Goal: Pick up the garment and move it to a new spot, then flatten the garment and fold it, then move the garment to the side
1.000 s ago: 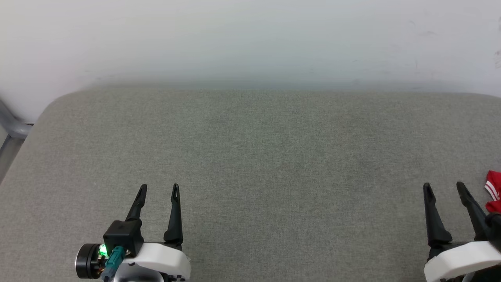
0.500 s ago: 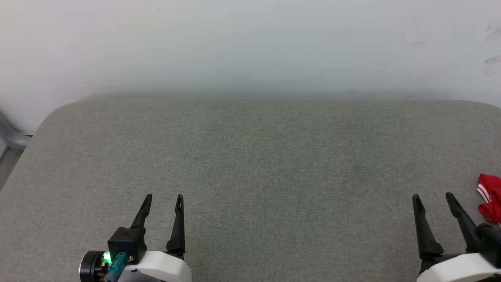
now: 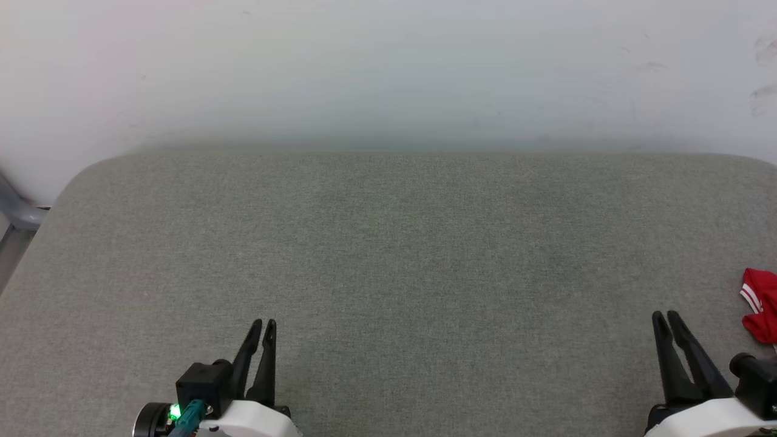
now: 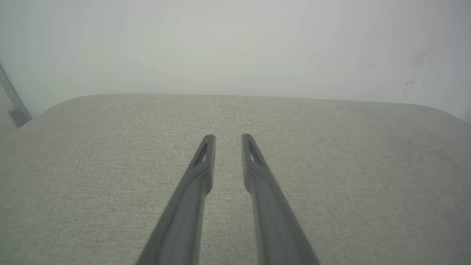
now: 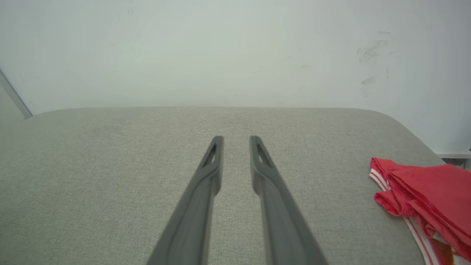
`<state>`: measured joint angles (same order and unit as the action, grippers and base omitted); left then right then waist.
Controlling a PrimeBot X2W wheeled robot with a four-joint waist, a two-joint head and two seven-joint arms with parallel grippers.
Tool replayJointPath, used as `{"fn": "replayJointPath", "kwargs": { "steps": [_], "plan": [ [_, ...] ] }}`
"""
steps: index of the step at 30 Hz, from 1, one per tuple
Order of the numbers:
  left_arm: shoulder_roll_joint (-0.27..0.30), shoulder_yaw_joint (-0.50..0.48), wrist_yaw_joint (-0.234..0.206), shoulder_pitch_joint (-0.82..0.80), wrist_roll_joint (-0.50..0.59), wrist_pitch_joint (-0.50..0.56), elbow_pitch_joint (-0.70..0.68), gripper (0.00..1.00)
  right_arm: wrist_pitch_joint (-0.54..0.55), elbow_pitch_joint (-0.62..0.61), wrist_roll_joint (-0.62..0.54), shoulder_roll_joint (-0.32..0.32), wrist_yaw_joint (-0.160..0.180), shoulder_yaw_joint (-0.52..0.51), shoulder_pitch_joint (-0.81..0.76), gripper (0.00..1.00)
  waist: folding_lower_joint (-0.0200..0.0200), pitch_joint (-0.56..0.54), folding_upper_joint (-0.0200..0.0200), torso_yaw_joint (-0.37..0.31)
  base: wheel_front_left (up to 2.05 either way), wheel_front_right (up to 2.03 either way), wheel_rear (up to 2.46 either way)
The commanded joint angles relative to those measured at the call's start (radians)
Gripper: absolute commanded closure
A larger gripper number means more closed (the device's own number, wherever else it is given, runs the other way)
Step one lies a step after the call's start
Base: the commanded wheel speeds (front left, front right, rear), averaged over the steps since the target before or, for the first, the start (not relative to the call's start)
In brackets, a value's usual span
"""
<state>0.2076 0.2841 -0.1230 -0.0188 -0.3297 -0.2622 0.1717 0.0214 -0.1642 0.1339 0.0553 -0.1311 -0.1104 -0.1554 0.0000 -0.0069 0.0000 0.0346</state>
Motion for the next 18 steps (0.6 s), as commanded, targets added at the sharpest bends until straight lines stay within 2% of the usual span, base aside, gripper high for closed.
{"fn": "replayJointPath", "kwargs": {
  "steps": [1, 14, 15, 18],
  "plan": [
    [-0.004, -0.007, 0.006, 0.000, -0.028, 0.007, 0.000, 1.00, -0.001, 0.008, 0.031, 0.000, 0.000, 0.002, 0.005, 1.00, 0.0000, 0.000, 0.0000, 0.000, 0.00, 0.00, 0.00],
    [-0.024, -0.066, 0.046, -0.017, -0.238, 0.063, 0.014, 1.00, 0.013, 0.073, 0.271, 0.002, 0.000, 0.003, 0.049, 1.00, 0.0000, 0.001, 0.0000, -0.004, 0.00, 0.00, 0.00],
    [-0.029, -0.080, 0.055, -0.022, -0.285, 0.076, 0.018, 1.00, 0.016, 0.088, 0.325, 0.002, 0.000, 0.004, 0.059, 1.00, 0.0000, 0.001, 0.0000, -0.005, 0.00, 0.00, 0.00],
    [-0.034, -0.093, 0.064, -0.026, -0.331, 0.089, 0.021, 1.00, 0.019, 0.102, 0.378, 0.002, 0.000, 0.004, 0.069, 1.00, 0.0000, 0.002, 0.0000, -0.005, 0.00, 0.00, 0.00]
  ]
}}
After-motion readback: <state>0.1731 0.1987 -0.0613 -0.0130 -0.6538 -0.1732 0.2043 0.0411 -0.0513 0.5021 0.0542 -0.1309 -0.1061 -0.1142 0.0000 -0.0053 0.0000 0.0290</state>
